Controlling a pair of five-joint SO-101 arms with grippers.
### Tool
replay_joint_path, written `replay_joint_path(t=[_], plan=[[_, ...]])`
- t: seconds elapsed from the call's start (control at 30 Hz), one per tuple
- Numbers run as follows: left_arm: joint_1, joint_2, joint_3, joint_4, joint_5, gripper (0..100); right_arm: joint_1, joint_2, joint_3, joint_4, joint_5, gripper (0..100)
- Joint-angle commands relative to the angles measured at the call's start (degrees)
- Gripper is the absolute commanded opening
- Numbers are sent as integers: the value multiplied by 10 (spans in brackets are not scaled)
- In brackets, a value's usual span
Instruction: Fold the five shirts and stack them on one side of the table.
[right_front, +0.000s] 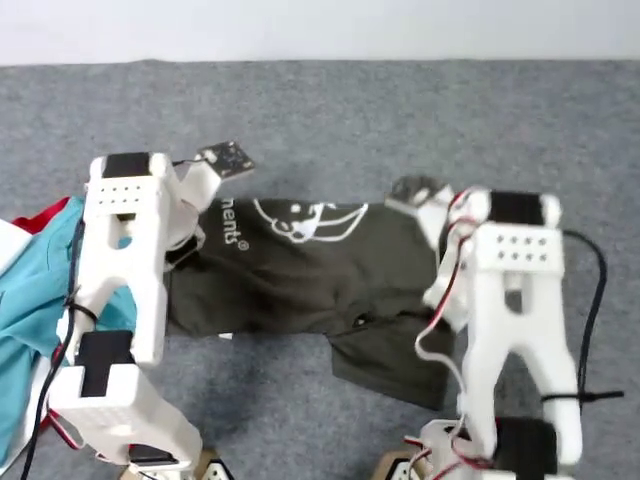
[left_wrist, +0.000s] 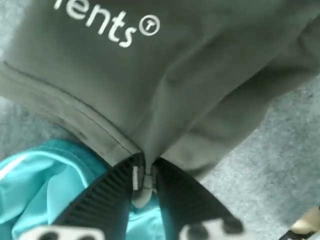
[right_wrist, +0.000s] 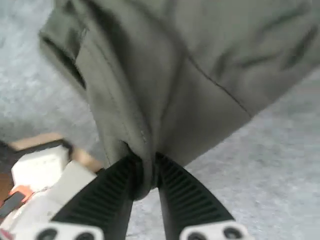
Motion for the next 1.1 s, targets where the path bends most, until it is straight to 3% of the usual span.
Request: replay_joint_path(t=[0.0, 0.27, 0.43, 0.57, 0.7, 1.07], plan=[[-16, -32, 0, -3, -6, 5, -22, -68, 73, -21, -23, 9], [-15, -33, 1, 4, -7, 6, -39, -96, 151, -69, -52, 9], [-7, -33, 1, 55, -25, 19, -21, -96, 149, -73, -47, 18], [-8, -40, -2, 84, -47, 62, -23, -97, 146, -51, -47, 124], [-18, -40, -3, 84, -47, 65, -22, -97, 111, -8, -47, 221], [-18, -148, -2, 84, -48, 66, -23, -97, -20, 23, -48, 221]])
